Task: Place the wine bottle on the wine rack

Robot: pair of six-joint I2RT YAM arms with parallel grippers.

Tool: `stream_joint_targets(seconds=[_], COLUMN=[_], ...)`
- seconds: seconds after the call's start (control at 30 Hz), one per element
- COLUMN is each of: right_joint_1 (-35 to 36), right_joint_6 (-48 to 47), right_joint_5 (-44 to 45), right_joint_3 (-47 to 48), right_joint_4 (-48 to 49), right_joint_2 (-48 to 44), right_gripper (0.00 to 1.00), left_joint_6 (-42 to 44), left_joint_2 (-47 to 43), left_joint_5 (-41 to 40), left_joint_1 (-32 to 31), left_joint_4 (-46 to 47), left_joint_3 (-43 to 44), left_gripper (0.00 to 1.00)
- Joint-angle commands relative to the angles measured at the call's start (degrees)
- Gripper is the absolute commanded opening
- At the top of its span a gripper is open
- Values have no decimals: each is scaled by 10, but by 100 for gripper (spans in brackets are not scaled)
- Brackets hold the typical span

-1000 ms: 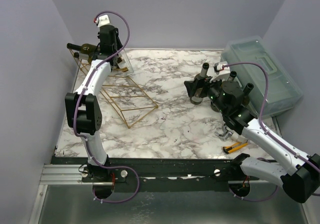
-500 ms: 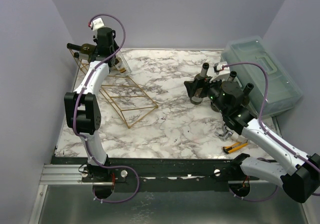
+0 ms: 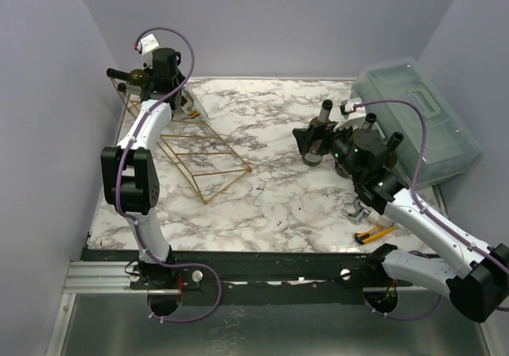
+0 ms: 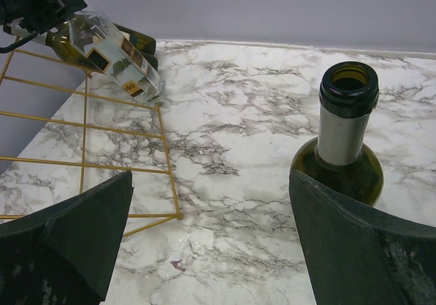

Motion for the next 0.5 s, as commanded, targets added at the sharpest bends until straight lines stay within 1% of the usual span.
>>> stream_joint_targets(seconds=[0.0,0.2,0.33,0.37,0.47], right_joint_1=[3,3,3,4,4], right_joint_6=[0,3,6,6,8], right_joint_5=[-8,-9,-12,-13,-16], right_joint_3=[-9,-10,-13,-13,-13], right_joint_4=[16,15,17,18,17], right_joint_2=[1,-3,-4,-4,-6], right_gripper=[100,100,100,100,100], left_joint_6=[-61,-75,-59,-53,-44], left_joint_2=[-26,-40,-52,-53,-56], left_joint_5=[-5,-3,-6,-7,-2], left_joint_1=[6,7,8,8,8], left_joint_4=[42,34,33,32,28], left_joint_3=[-9,-36,-60,-64,-77], left_gripper=[0,0,0,2,14])
